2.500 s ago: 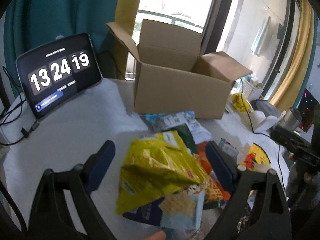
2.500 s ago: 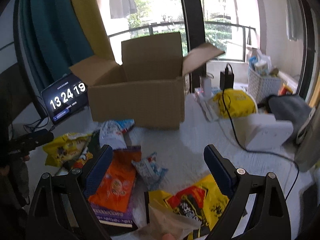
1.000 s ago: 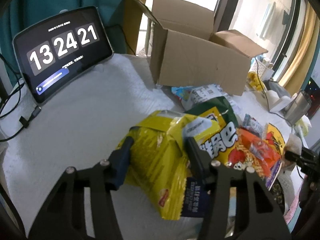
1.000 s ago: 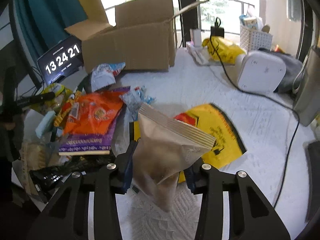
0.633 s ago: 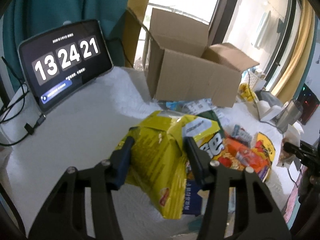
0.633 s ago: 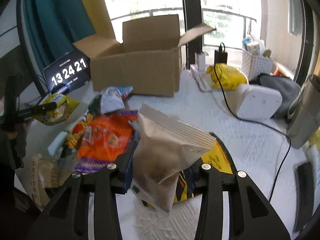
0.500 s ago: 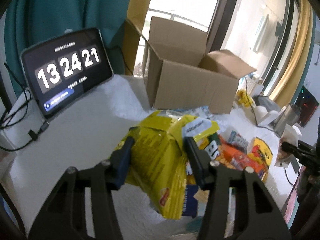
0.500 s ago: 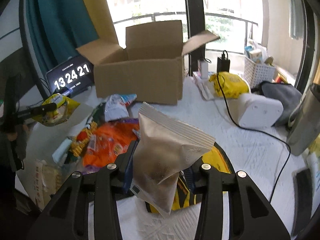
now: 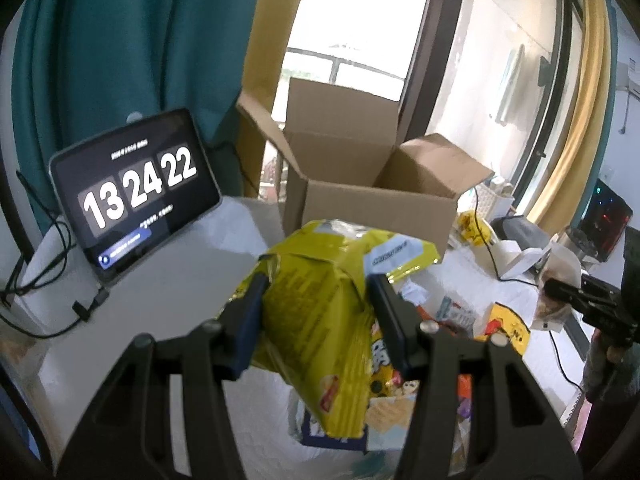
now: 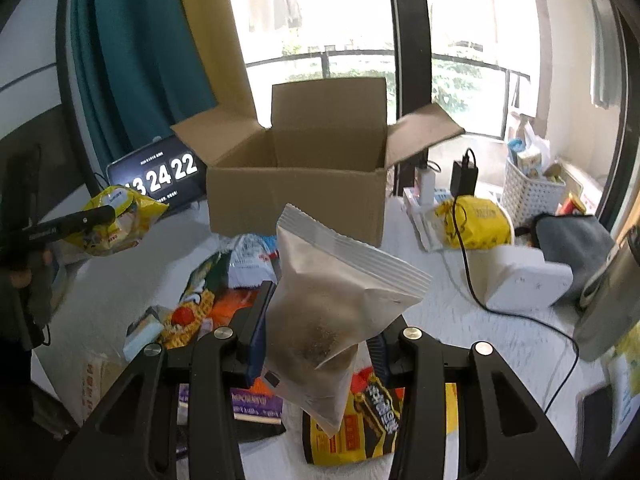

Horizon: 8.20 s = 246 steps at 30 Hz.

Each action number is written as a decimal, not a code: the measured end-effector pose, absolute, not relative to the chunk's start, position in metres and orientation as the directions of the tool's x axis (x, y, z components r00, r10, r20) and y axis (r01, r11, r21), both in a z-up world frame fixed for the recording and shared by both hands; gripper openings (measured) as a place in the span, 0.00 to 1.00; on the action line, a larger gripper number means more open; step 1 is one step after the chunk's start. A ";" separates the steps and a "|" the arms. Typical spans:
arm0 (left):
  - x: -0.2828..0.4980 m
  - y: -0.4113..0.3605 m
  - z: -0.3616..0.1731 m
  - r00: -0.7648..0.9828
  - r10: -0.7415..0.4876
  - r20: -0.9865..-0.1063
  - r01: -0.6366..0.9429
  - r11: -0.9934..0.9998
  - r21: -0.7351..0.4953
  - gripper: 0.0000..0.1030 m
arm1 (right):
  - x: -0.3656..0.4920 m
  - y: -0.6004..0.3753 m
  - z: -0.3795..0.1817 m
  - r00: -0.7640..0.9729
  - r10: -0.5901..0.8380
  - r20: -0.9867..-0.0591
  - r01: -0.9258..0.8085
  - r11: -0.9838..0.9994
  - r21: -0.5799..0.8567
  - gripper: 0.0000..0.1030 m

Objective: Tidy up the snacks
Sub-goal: 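Grasp the yellow chip bag with left tool while right grasps white paper pouch, then carry both bags into the cardboard box and open both tools, then withdraw both tools and move toward the bread loaf bag on the table, then grasp the whole-wheat bread bag with right tool while left grasps clear plastic pack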

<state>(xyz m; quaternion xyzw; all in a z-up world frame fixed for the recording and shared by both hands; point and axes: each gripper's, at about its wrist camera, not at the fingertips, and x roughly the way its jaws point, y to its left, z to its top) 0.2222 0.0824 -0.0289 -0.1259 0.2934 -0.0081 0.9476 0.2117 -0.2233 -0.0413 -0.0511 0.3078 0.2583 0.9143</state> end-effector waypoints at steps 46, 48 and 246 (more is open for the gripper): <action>0.360 0.051 0.041 0.911 -0.138 -0.389 0.081 0.984 -0.161 0.53 | 0.330 -0.185 0.023 0.767 0.484 -0.422 -0.542 0.840 -0.021 0.43; 0.371 0.049 0.041 0.910 -0.138 -0.391 0.082 0.984 -0.157 0.53 | 0.338 -0.182 0.025 0.772 0.483 -0.413 -0.542 0.840 -0.030 0.43; 0.129 0.002 -0.146 0.629 -0.074 -0.774 -0.081 0.984 -0.160 0.59 | 0.155 -0.179 -0.066 0.571 0.586 -0.575 -0.563 0.789 0.245 0.72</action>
